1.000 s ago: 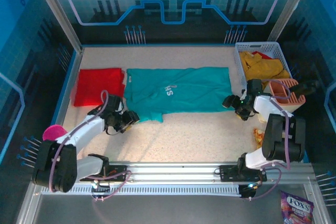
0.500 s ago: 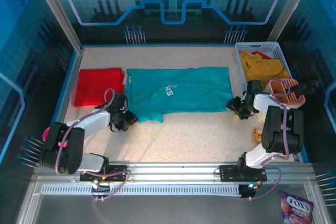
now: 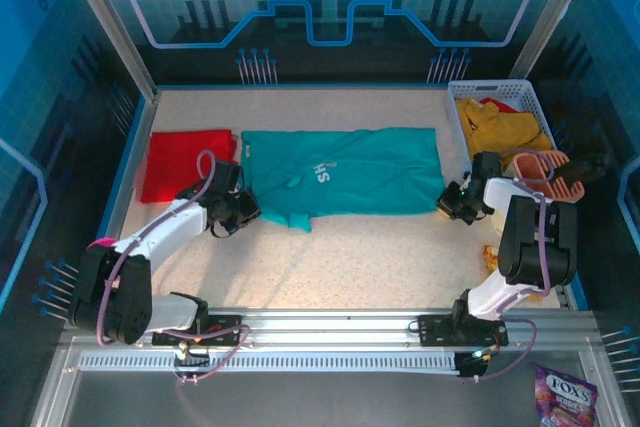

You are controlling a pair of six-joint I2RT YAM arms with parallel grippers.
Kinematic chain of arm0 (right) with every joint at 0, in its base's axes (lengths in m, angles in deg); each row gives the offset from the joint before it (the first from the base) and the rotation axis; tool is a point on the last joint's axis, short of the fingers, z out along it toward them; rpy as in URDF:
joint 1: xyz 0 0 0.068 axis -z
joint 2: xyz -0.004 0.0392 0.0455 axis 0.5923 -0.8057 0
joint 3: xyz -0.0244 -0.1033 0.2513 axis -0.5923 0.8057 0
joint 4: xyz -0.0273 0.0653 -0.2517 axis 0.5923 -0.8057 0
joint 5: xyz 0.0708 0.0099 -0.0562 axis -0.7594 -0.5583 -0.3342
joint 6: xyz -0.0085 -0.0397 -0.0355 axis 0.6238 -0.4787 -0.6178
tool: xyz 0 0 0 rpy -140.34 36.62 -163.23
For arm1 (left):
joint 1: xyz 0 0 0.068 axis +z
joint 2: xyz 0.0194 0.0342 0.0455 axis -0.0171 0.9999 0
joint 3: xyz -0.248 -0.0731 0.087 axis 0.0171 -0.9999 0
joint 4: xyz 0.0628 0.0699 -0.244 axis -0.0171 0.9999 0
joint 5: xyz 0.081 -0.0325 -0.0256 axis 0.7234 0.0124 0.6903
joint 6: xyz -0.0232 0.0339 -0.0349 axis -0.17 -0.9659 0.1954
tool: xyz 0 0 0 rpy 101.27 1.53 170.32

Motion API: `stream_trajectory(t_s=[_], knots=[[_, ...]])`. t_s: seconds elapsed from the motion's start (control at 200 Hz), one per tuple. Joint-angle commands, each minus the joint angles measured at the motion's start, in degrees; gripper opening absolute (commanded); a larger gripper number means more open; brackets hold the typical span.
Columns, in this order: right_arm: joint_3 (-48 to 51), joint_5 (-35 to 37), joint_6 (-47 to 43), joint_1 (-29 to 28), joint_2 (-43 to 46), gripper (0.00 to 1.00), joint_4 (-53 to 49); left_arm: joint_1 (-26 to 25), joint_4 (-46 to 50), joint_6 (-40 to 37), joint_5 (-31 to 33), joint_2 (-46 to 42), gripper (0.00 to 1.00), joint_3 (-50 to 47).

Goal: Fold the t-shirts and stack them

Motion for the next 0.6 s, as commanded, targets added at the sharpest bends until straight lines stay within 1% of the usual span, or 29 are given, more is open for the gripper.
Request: stream_trajectory(t_s=[0.0, 0.09, 0.18, 0.4, 0.425, 0.45, 0.48, 0.54, 0.595], knots=[[-0.4, -2.4, 0.1, -0.1, -0.8, 0.00, 1.5, 0.2, 3.9, -1.5, -0.7, -1.3, 0.00, 3.4], [-0.4, -2.3, -0.1, -0.4, -0.7, 0.00, 1.4, 1.6, 3.0, -0.6, -4.3, -0.4, 0.00, 5.3], [-0.8, -2.5, -0.2, -0.6, -1.1, 0.00, 1.4, 2.4, 1.5, 0.6, -7.4, 2.6, 0.00, 8.1], [-1.5, -2.7, -0.4, -1.0, -2.3, 0.00, 1.3, 5.3, -2.6, 3.3, -14.3, 14.9, 0.00, 17.7], [-1.4, -2.6, -0.5, -1.0, -2.3, 0.00, 1.2, 5.6, -2.9, 3.3, -15.3, 16.6, 0.06, 19.0], [-1.5, -2.6, -0.6, -1.0, -2.3, 0.00, 1.2, 5.9, -3.0, 3.2, -15.9, 18.1, 0.17, 20.0], [-1.5, -2.4, -0.7, -1.0, -2.2, 0.00, 1.1, 6.0, -2.9, 2.9, -16.2, 19.7, 0.26, 21.3], [-1.7, -2.4, -0.8, -1.0, -2.0, 0.00, 1.0, 6.2, -1.7, 1.7, -16.8, 22.4, 0.35, 23.4], [-1.8, -2.4, -0.8, -1.1, -1.8, 0.00, 0.7, 6.3, -0.2, 0.1, -16.8, 23.4, 0.41, 24.4]])
